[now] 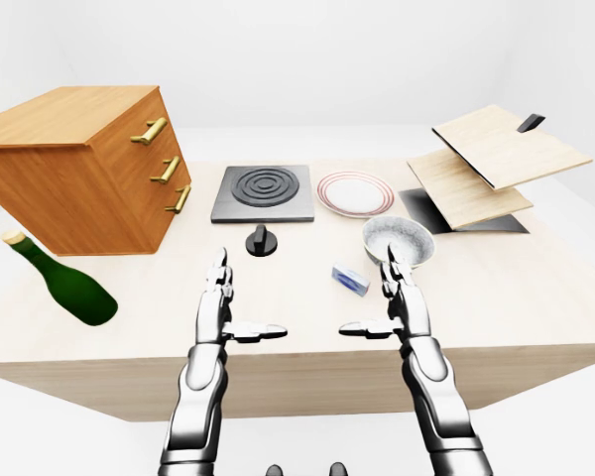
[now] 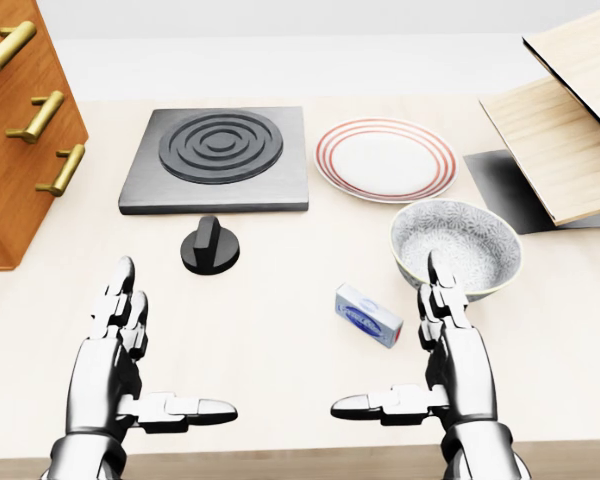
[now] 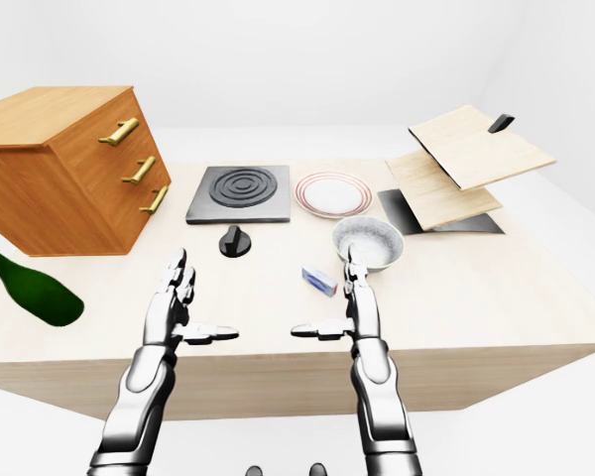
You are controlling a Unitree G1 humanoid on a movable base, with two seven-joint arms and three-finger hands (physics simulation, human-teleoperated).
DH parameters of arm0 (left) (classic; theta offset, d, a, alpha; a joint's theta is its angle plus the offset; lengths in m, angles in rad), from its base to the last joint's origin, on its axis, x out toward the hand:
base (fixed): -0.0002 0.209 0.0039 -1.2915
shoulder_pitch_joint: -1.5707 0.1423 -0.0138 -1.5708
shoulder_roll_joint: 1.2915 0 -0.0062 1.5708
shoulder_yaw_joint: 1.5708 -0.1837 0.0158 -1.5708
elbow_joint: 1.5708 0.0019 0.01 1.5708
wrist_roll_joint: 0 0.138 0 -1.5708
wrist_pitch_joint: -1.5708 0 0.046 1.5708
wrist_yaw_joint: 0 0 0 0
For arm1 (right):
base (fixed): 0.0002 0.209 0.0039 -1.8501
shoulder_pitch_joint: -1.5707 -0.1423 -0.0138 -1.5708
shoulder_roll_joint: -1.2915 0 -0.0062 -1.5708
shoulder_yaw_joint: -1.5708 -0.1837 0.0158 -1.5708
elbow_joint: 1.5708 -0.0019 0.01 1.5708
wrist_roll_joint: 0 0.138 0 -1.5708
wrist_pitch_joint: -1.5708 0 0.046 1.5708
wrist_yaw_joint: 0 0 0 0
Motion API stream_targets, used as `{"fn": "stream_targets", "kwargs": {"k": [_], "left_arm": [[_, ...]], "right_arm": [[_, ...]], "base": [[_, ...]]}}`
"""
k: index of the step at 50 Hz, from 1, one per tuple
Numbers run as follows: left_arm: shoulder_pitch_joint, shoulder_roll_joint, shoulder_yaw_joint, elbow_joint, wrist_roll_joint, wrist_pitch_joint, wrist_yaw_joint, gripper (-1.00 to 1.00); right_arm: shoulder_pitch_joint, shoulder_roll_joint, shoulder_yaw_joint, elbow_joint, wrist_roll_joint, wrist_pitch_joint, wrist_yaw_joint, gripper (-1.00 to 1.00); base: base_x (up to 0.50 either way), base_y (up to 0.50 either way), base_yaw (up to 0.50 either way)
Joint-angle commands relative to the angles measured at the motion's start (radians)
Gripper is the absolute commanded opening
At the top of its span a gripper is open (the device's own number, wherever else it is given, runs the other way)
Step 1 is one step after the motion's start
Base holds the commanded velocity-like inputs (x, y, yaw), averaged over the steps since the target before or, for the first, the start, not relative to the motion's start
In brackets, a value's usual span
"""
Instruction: Pick up the cream cheese and put it in the bowl.
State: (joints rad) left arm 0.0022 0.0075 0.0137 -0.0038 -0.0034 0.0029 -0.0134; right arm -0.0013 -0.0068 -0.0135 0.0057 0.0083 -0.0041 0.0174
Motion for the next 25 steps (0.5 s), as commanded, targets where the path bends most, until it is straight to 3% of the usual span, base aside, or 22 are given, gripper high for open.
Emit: {"fn": "stream_targets", "kwargs": {"k": [1,10,17,25], "left_arm": [[0.003,0.011,0.019,-0.002,0.003,0.008,-0.018,1.00],[0.015,0.011,0.019,-0.029,0.007,0.022,-0.020,1.00],[0.018,0.010,0.017,-0.026,0.015,0.015,-0.019,1.00],[0.027,0.009,0.016,-0.047,0.015,0.021,-0.020,1.00]], "right_arm": [[0.001,-0.009,-0.017,0.010,0.019,-0.012,0.036,1.00],[-0.001,-0.008,-0.015,0.017,0.013,-0.025,0.035,1.00],[-0.011,-0.008,-0.015,0.033,0.013,0.003,0.026,1.00],[-0.015,-0.009,-0.015,0.041,0.010,0.009,0.022,1.00]], "base": [[0.00,0.00,0.00],[0.00,0.00,0.00],[0.00,0.00,0.00],[0.00,-0.31,0.00]]}}
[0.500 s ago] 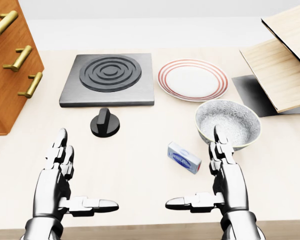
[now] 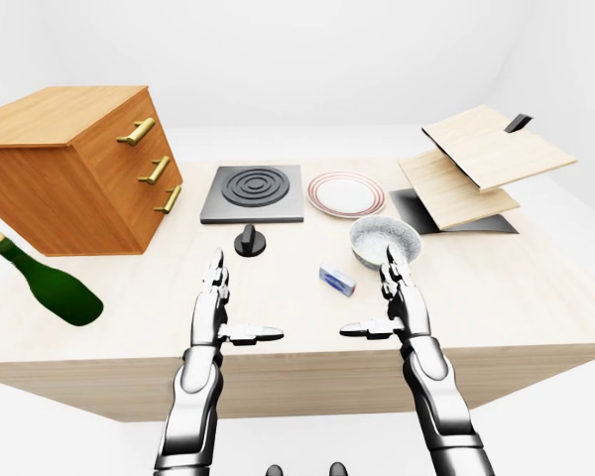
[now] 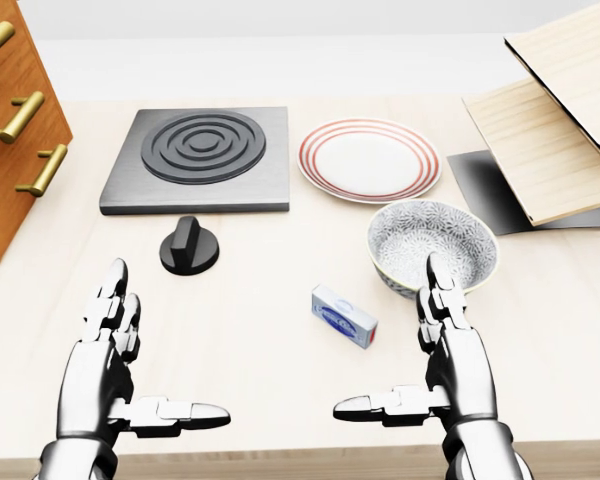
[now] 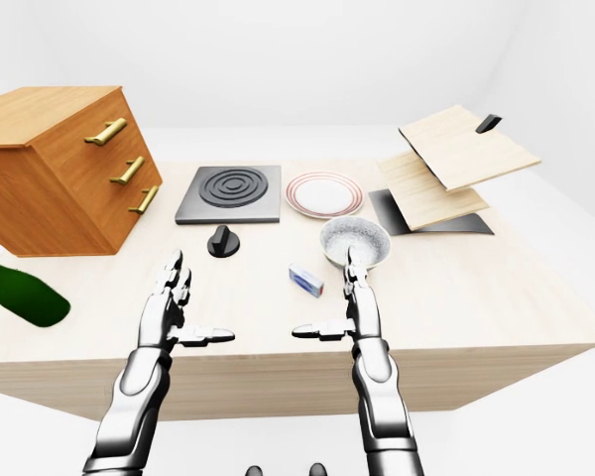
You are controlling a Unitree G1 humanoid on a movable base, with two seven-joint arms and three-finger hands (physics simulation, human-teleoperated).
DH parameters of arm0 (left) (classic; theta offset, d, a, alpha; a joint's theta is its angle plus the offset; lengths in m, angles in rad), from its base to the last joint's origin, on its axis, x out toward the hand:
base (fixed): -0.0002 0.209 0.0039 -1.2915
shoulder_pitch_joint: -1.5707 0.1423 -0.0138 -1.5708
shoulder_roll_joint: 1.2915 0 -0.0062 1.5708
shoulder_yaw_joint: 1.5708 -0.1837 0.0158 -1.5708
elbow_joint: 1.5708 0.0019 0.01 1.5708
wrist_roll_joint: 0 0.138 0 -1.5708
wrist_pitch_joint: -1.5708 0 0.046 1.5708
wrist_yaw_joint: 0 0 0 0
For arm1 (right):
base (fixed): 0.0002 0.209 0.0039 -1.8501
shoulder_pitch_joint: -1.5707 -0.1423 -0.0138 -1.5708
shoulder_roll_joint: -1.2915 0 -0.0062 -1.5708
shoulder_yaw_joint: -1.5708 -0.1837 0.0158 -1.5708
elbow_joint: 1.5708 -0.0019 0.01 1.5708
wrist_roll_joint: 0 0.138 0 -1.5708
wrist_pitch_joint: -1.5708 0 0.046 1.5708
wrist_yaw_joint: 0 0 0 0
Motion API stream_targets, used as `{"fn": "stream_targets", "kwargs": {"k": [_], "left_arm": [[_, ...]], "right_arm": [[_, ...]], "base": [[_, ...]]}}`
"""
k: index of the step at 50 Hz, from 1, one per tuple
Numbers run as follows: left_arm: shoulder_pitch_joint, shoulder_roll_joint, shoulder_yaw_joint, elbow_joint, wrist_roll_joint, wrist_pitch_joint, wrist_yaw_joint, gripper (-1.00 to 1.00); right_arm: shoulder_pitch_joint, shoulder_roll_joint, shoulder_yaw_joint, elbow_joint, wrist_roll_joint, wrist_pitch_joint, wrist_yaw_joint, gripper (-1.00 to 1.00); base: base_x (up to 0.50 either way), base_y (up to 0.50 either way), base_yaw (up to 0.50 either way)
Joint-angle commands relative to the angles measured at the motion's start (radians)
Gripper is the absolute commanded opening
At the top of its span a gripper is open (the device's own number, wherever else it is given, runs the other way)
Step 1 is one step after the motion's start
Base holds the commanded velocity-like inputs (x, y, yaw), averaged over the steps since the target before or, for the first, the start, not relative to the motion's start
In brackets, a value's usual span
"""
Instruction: Pick up the cream cheese and put it in the bowl.
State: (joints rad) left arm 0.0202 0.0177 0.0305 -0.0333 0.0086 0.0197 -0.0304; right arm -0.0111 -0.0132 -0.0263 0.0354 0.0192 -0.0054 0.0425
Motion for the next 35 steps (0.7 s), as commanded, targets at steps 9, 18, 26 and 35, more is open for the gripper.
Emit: {"fn": "stream_targets", "kwargs": {"k": [9,18,26,35], "left_arm": [[0.009,-0.002,-0.001,-0.014,0.005,0.003,-0.004,1.00],[0.011,-0.002,-0.003,-0.019,0.007,0.006,-0.004,1.00],[0.012,-0.002,-0.002,-0.019,0.008,0.004,-0.004,1.00],[0.012,-0.001,-0.002,-0.016,0.008,0.003,-0.005,1.00]], "right_arm": [[-0.003,-0.003,-0.003,0.008,-0.002,0.010,-0.002,1.00],[-0.001,-0.003,-0.002,0.003,-0.005,0.011,-0.002,1.00],[-0.002,-0.004,-0.004,0.010,-0.005,0.007,-0.002,1.00],[0.001,-0.005,-0.004,0.005,-0.004,0.009,0.002,1.00]], "base": [[0.00,-0.37,0.00],[0.00,-0.37,0.00],[0.00,-0.37,0.00],[0.00,-0.37,0.00]]}}
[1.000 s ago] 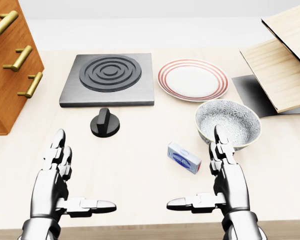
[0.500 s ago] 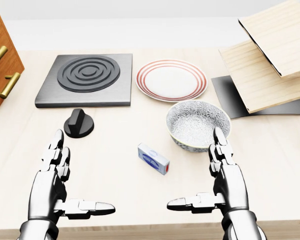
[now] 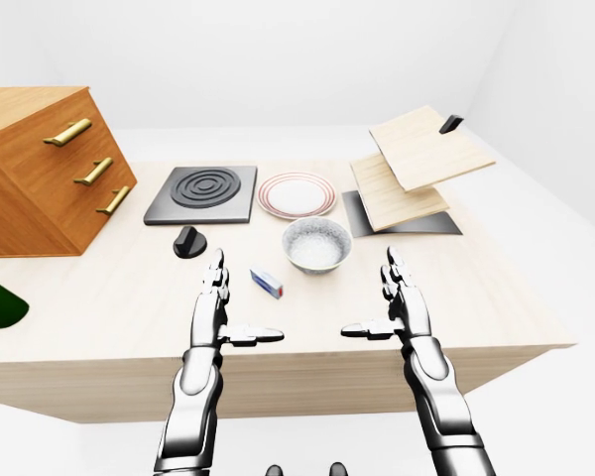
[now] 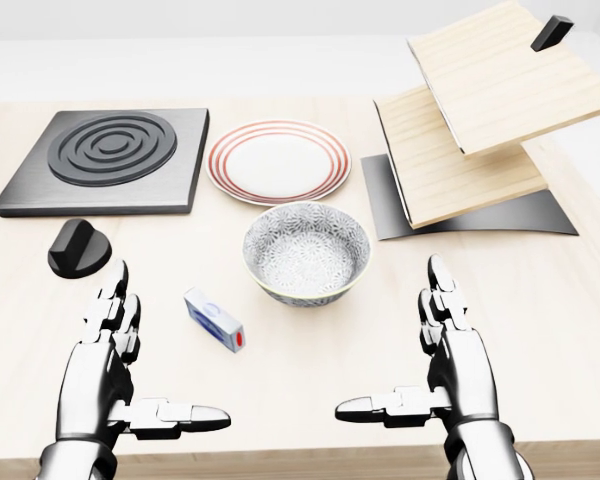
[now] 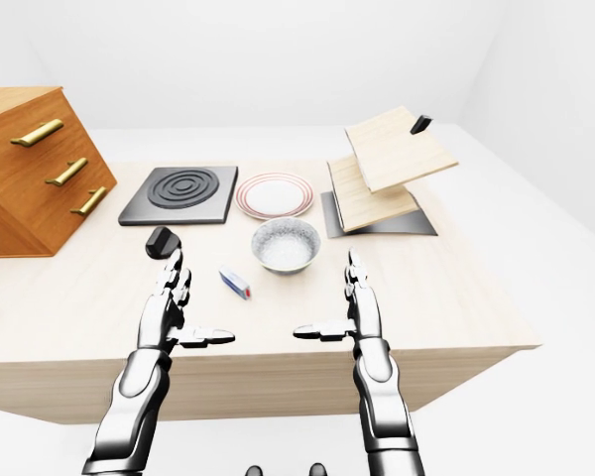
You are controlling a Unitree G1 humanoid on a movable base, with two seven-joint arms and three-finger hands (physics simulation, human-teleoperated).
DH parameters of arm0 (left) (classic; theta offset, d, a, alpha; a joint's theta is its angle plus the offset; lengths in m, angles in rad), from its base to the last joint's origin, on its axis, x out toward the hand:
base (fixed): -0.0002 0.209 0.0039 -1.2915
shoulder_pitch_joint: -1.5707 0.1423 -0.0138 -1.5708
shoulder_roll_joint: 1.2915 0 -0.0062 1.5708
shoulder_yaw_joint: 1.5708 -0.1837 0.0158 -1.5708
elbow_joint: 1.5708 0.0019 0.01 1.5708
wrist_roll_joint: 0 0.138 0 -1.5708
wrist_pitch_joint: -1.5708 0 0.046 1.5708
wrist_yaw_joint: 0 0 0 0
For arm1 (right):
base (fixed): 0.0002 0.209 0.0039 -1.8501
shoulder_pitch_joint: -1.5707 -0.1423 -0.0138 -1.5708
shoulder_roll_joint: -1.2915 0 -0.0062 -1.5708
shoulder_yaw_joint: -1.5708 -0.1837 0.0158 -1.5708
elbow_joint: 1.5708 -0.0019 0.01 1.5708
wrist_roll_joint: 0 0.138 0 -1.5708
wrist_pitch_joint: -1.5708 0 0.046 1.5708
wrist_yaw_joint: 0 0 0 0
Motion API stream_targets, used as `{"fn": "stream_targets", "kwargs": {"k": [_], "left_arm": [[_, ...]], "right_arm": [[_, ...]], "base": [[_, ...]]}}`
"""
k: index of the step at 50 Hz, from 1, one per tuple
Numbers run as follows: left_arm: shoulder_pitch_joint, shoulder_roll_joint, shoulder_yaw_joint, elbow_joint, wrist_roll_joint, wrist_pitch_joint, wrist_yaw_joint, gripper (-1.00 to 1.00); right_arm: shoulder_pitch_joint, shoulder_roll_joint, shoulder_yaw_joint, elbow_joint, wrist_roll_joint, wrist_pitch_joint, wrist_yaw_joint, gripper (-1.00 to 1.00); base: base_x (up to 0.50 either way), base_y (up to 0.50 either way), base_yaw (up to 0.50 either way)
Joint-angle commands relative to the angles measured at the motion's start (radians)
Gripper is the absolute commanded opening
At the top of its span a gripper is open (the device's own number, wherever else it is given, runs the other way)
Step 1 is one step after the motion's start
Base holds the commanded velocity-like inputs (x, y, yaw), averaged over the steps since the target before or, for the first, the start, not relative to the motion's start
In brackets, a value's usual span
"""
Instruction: Pick up the cream cheese and put it in the bowl.
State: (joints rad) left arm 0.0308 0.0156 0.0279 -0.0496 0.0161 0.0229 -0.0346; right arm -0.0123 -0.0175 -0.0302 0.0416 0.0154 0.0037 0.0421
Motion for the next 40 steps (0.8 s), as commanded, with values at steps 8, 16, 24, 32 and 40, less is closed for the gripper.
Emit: {"fn": "stream_targets", "kwargs": {"k": [8,16,24,32,40], "left_arm": [[0.024,0.002,-0.008,-0.060,-0.002,0.037,-0.020,1.00],[-0.051,0.021,0.037,-0.022,-0.021,0.064,-0.026,1.00],[-0.123,0.033,0.041,-0.083,0.003,0.064,0.006,1.00],[-0.168,0.033,0.028,-0.130,0.028,0.064,0.016,1.00],[-0.160,0.024,0.013,-0.164,0.047,0.064,0.014,1.00]], "right_arm": [[-0.006,0.000,0.000,-0.011,0.009,0.021,0.015,1.00],[-0.104,-0.021,-0.029,-0.056,0.059,0.084,0.020,1.00],[-0.164,-0.029,-0.033,-0.099,0.041,0.084,-0.015,1.00],[-0.174,-0.038,-0.044,-0.135,0.043,0.084,-0.026,1.00],[-0.170,-0.035,-0.037,-0.147,0.034,0.084,-0.027,1.00]], "base": [[0.00,-0.28,0.00],[0.00,0.00,0.00],[0.00,0.00,0.00],[0.00,0.00,0.00],[0.05,0.00,0.00]]}}
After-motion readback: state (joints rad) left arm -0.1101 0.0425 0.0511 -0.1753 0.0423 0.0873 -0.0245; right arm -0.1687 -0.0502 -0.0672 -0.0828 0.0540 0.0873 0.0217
